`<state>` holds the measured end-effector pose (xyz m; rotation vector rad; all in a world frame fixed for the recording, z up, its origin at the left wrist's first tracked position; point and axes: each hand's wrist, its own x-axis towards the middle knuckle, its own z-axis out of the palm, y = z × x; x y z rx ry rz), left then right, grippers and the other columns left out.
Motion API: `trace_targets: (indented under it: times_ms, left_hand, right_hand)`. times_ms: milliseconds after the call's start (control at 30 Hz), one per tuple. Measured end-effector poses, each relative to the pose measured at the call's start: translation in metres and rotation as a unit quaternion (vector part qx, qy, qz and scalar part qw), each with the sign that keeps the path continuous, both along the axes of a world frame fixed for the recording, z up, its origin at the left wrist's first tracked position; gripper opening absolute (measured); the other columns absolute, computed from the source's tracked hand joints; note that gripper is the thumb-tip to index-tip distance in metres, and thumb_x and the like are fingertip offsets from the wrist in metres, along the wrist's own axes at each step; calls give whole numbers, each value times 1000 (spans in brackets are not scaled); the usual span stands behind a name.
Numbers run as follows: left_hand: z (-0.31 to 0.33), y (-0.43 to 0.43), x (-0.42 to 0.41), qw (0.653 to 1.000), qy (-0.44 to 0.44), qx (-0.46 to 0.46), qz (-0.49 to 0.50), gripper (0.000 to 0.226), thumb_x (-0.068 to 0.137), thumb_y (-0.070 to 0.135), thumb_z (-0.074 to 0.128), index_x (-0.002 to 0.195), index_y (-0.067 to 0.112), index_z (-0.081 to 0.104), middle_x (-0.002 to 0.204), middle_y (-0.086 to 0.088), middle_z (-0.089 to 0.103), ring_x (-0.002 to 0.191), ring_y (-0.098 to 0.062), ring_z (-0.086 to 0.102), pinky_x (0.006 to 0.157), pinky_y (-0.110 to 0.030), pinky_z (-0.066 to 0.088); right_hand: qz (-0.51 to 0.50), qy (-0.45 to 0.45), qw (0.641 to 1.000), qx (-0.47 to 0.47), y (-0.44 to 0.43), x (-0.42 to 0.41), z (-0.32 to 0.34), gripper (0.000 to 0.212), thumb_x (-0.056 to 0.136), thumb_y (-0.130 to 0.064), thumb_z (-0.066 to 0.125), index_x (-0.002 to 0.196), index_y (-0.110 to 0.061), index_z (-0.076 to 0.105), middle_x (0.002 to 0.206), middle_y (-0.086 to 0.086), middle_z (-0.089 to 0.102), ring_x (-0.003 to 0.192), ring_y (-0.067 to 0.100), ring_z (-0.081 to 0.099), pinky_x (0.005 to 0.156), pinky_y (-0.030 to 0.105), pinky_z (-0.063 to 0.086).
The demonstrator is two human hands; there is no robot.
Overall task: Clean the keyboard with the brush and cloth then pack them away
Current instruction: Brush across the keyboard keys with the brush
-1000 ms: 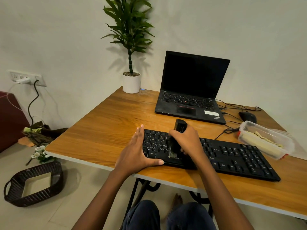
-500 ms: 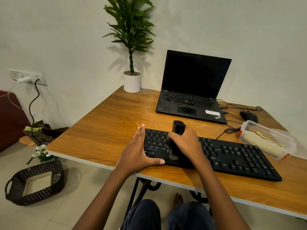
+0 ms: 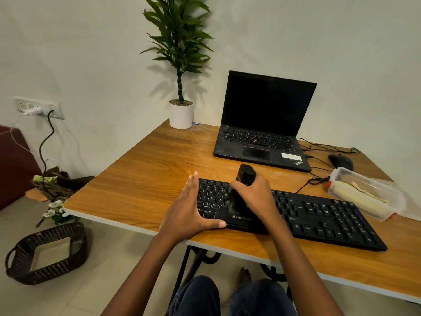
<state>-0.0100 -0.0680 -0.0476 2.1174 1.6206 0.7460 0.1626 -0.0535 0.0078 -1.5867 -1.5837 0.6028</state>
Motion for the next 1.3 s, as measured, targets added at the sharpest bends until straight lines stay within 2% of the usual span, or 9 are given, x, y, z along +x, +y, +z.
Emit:
trace_targets:
  times_ms: [267, 433, 533, 667, 800, 933, 1067, 1167, 1300]
  left_hand:
    - [1, 1, 1, 1000, 4, -9, 4, 140, 50, 75, 69, 145, 29, -23, 158, 4, -9, 145, -14, 5, 111, -41, 29]
    - [0, 2, 1, 1000, 2, -8, 2, 141, 50, 75, 69, 145, 29, -23, 158, 4, -9, 145, -15, 4, 111, -41, 29]
    - [0, 2, 1, 1000, 5, -8, 3, 140, 50, 75, 69, 145, 28, -23, 158, 4, -10, 145, -15, 5, 110, -41, 29]
    - [0, 2, 1, 1000, -2, -9, 2, 141, 48, 77, 68, 145, 29, -23, 158, 4, -11, 145, -14, 4, 112, -42, 30]
    - [-1, 3, 1, 1000, -3, -7, -2, 141, 49, 76, 69, 145, 29, -23, 158, 4, -11, 145, -14, 3, 113, -42, 29]
    - [-2, 3, 0, 1000, -9, -4, 4, 141, 49, 75, 70, 145, 29, -22, 158, 4, -10, 145, -14, 4, 112, -42, 28]
    - [-2, 2, 1, 1000, -8, -3, 3, 141, 49, 75, 71, 146, 29, -22, 158, 4, -9, 145, -14, 5, 112, -42, 29]
    - [-1, 3, 1, 1000, -10, 4, 5, 141, 50, 73, 72, 145, 28, -22, 158, 4, -10, 145, -13, 3, 113, -40, 28]
    - [0, 0, 0, 1000, -7, 6, 0, 140, 51, 73, 71, 145, 27, -22, 158, 5, -11, 145, -11, 2, 113, -39, 27]
  right_hand:
    - [9, 6, 999, -49, -2, 1, 6, 16, 79, -25, 63, 77, -13, 52, 69, -1, 55, 62, 16, 56, 49, 26, 44]
    - [25, 22, 999, 12, -2, 1, 5, 16, 82, -27, 66, 85, -18, 52, 77, -4, 56, 69, 11, 56, 61, 21, 46]
    - [23, 36, 999, -26, 1, 4, 5, 15, 81, -23, 64, 78, -15, 53, 72, 0, 57, 60, 14, 55, 45, 15, 44]
    - [-38, 28, 999, 23, -1, -2, -2, 19, 78, -32, 64, 77, -22, 48, 75, 5, 62, 61, 22, 61, 54, 36, 53]
    - [-37, 30, 998, -28, -3, -3, 4, 21, 77, -29, 64, 84, -13, 53, 73, 7, 65, 46, 18, 59, 40, 25, 49]
    - [-84, 4, 996, 22, -4, -8, -3, 21, 73, -33, 65, 76, -23, 46, 69, 0, 59, 57, 21, 61, 51, 34, 54]
    - [-54, 27, 997, -38, -4, -4, 6, 22, 74, -31, 64, 74, -16, 49, 67, 4, 62, 44, 17, 56, 39, 25, 47]
    - [-94, 29, 995, 23, -7, -14, 4, 23, 74, -35, 64, 81, -20, 49, 72, 0, 60, 60, 18, 61, 54, 34, 55]
    - [-38, 7, 998, -49, -14, -25, 3, 22, 74, -36, 64, 76, -19, 49, 71, -1, 59, 59, 17, 59, 52, 30, 48]
